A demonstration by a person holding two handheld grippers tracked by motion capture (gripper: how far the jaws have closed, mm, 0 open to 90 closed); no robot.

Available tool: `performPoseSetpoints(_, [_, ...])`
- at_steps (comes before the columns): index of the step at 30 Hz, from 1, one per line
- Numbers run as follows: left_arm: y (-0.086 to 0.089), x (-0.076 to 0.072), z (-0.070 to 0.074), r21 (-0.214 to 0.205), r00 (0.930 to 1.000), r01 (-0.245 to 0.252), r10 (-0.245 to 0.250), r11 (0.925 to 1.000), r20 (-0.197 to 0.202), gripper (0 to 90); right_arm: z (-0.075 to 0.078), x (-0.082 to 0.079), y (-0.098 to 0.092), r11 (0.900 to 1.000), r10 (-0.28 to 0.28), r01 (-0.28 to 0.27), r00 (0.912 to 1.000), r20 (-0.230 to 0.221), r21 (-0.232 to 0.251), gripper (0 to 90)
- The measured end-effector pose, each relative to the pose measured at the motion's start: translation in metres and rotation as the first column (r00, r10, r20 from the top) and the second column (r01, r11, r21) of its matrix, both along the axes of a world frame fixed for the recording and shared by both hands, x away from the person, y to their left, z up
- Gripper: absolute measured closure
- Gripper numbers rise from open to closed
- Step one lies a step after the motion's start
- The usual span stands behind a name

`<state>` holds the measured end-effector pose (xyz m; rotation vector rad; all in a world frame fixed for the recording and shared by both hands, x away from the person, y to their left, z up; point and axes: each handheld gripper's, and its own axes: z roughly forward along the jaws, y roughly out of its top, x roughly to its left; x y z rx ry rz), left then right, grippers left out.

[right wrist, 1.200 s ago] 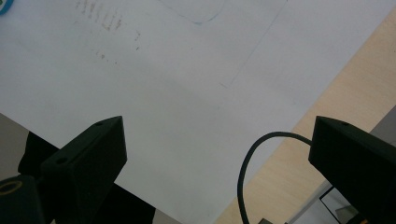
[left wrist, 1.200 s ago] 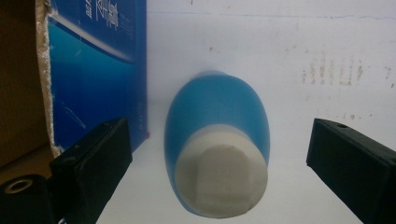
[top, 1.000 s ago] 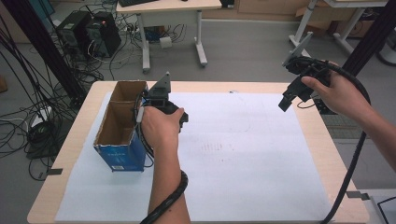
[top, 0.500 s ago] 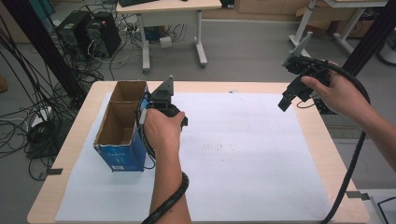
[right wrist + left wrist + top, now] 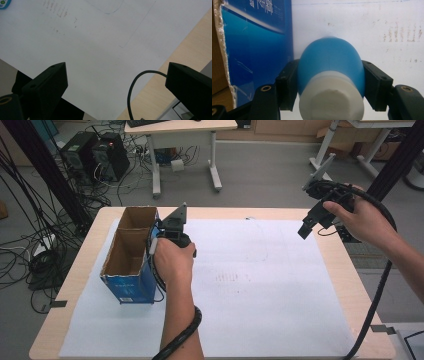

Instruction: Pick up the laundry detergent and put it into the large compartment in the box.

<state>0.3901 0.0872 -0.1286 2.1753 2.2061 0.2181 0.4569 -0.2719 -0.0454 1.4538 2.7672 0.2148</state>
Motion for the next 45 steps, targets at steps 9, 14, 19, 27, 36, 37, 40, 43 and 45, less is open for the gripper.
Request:
performPoseSetpoints(9, [0.001, -0.002, 0.000, -0.003, 1.0000, 0.005, -0.005, 1.0000, 0.008, 37.6, 0.000, 0.000, -0.001, 1.0000, 0.002, -0.002, 1.0000, 0.000, -0.002, 4.1])
performPoseSetpoints(14, [0.000, -0.004, 0.001, 0.001, 0.9996, 0.024, -0.024, 0.9997, 0.012, 37.8, 0.001, -0.001, -0.002, 1.0000, -0.001, 0.001, 1.0000, 0.000, -0.002, 4.1])
performPoseSetpoints(19, [-0.002, -0.004, 0.002, 0.001, 0.9993, 0.038, -0.038, 0.9993, 0.002, 38.0, 0.002, -0.004, -0.002, 1.0000, 0.000, 0.000, 1.0000, 0.002, -0.001, 4.1])
performPoseSetpoints(27, [0.002, -0.010, 0.014, -0.043, 0.9991, 0.040, -0.039, 0.9983, 0.019, 38.1, 0.004, -0.009, -0.005, 1.0000, -0.002, 0.002, 1.0000, 0.009, -0.001, 4.1])
performPoseSetpoints(36, [-0.002, -0.013, 0.042, -0.033, 0.9985, 0.047, -0.046, 0.9984, 0.031, 38.1, 0.007, -0.013, -0.011, 0.9999, -0.007, 0.007, 0.9999, 0.009, 0.008, 4.1])
performPoseSetpoints(37, [-0.002, -0.013, 0.042, -0.033, 0.9985, 0.047, -0.046, 0.9984, 0.031, 38.1, 0.007, -0.013, -0.011, 0.9999, -0.007, 0.007, 0.9999, 0.009, 0.008, 4.1])
performPoseSetpoints(40, [-0.001, -0.013, 0.053, -0.035, 0.9984, 0.047, -0.046, 0.9983, 0.034, 38.1, 0.008, -0.013, -0.011, 0.9999, -0.006, 0.005, 0.9999, 0.010, 0.009, 4.1])
performPoseSetpoints(43, [-0.002, -0.013, 0.068, -0.027, 0.9982, 0.048, -0.047, 0.9985, 0.037, 38.1, 0.008, -0.012, -0.010, 0.9999, -0.004, 0.004, 1.0000, 0.007, 0.009, 4.1])
performPoseSetpoints(45, [-0.002, -0.014, 0.073, -0.025, 0.9981, 0.048, -0.047, 0.9985, 0.040, 38.1, 0.008, -0.012, -0.010, 1.0000, -0.003, 0.003, 1.0000, 0.009, 0.009, 4.1])
